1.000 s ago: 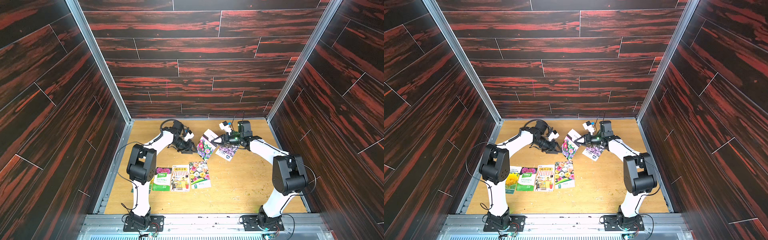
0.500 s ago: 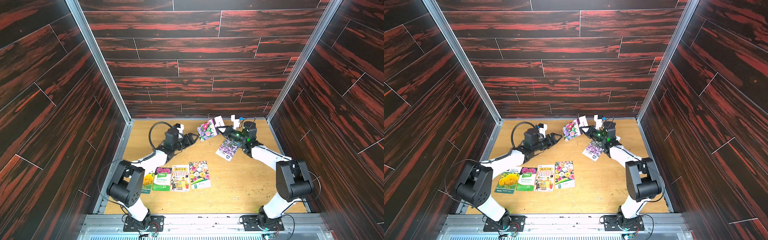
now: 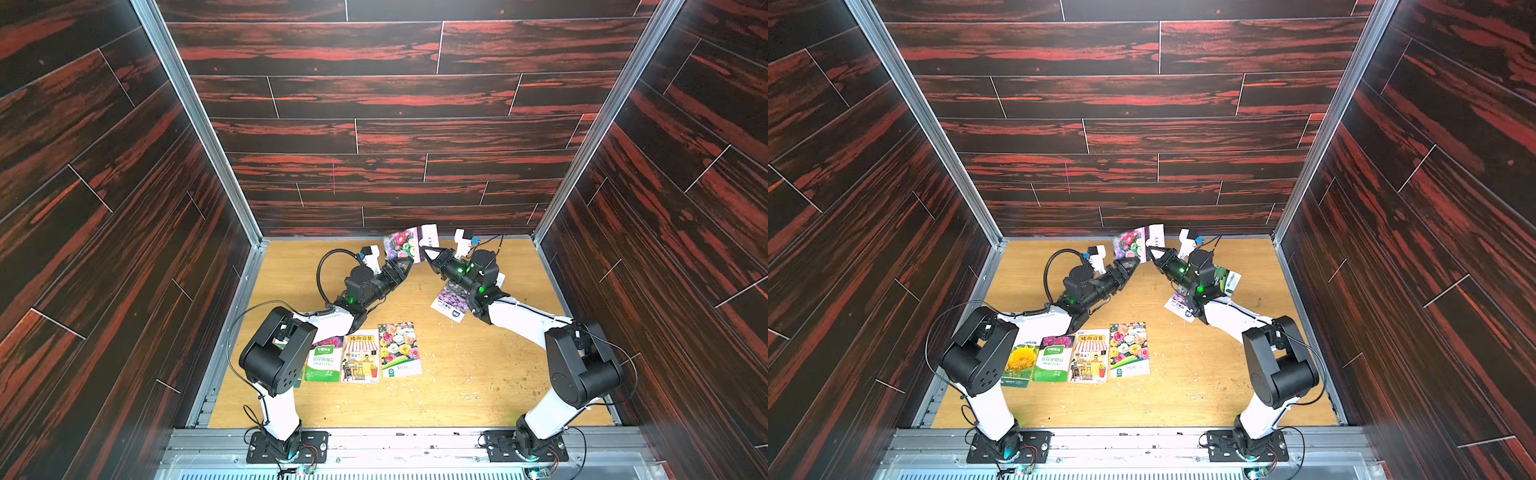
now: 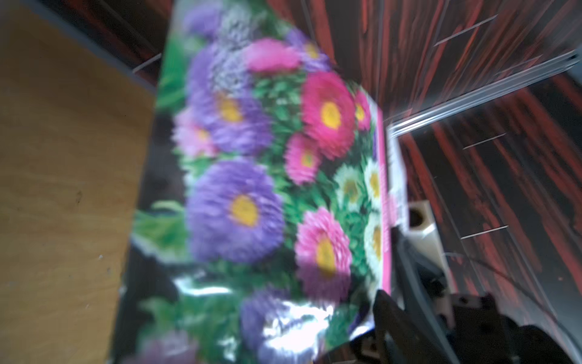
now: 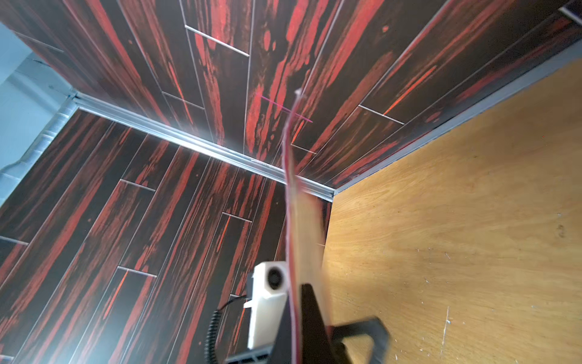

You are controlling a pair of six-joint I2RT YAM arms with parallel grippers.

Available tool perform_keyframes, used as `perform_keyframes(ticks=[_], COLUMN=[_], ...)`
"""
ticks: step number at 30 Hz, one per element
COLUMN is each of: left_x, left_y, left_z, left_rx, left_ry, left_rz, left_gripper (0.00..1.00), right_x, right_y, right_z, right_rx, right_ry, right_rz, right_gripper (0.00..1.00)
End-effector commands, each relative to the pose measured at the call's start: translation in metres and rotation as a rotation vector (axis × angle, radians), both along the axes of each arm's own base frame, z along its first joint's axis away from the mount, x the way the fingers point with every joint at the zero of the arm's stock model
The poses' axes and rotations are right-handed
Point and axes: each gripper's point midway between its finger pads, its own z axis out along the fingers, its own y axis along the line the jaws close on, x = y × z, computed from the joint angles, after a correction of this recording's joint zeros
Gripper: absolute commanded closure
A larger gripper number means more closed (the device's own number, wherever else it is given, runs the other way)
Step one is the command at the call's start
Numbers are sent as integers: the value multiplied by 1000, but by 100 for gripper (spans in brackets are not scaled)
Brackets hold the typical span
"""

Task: Arrange the seed packets in a row
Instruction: Place the seed packet at the center of the board.

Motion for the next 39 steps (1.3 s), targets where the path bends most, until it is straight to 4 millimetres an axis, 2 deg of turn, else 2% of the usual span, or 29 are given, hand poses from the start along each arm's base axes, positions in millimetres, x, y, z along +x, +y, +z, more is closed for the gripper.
perform_keyframes(ticks=[1,2,3,7,8,9,10,12,13,15,16,18,20,23,25,29,32,34,39], left_x=[-2,-2,-6,-13,-12,-13,-13,-13,-15,-18,-20,-24,-32,-45,-62,-100,-127,-144,-141], left_y=[15,16,18,15,15,14,14,15,15,18,19,21,21,21,14,-4,-1,3,2], left_z=[54,48,60,69,69,69,68,66,66,68,68,66,62,47,41,28,18,8,3], left_rx=[-46,-25,-33,-47,-49,-51,-50,-33,-23,-3,17,73,134,216,239,194,270,336,333], left_ry=[-163,-155,-180,-211,-209,-207,-203,-192,-196,-204,-205,-186,-171,-128,-97,27,77,97,118], left_rz=[67,75,75,43,39,33,30,33,30,25,3,-67,-169,-331,-485,-812,-933,-1000,-996], left_gripper=[34,36,39,57,66,80,99,100,100,100,100,100,100,100,100,100,100,100,100], right_x=[-9,-11,-12,-15,-15,-16,-17,-19,-20,-22,-23,-23,-24,-31,-41,-67,-83,-90,-112], right_y=[-5,-5,-6,-4,-2,-1,-1,0,1,1,1,-12,-36,-64,-72,-69,-67,-67,-56], right_z=[4,4,2,-2,-5,-7,-8,-8,-8,-8,-13,-24,-34,-37,-36,-26,-32,-43,-41], right_rx=[29,24,18,12,14,18,20,17,9,-39,-79,-120,-105,-34,1,1,-15,-27,-59], right_ry=[1,2,4,15,21,29,30,29,28,13,22,36,57,72,70,-2,4,50,36], right_rz=[-24,-23,-26,-3,7,14,16,35,45,73,115,170,235,368,456,573,615,613,661], right_gripper=[100,100,100,100,100,100,100,100,95,67,60,48,42,34,32,29,29,31,33])
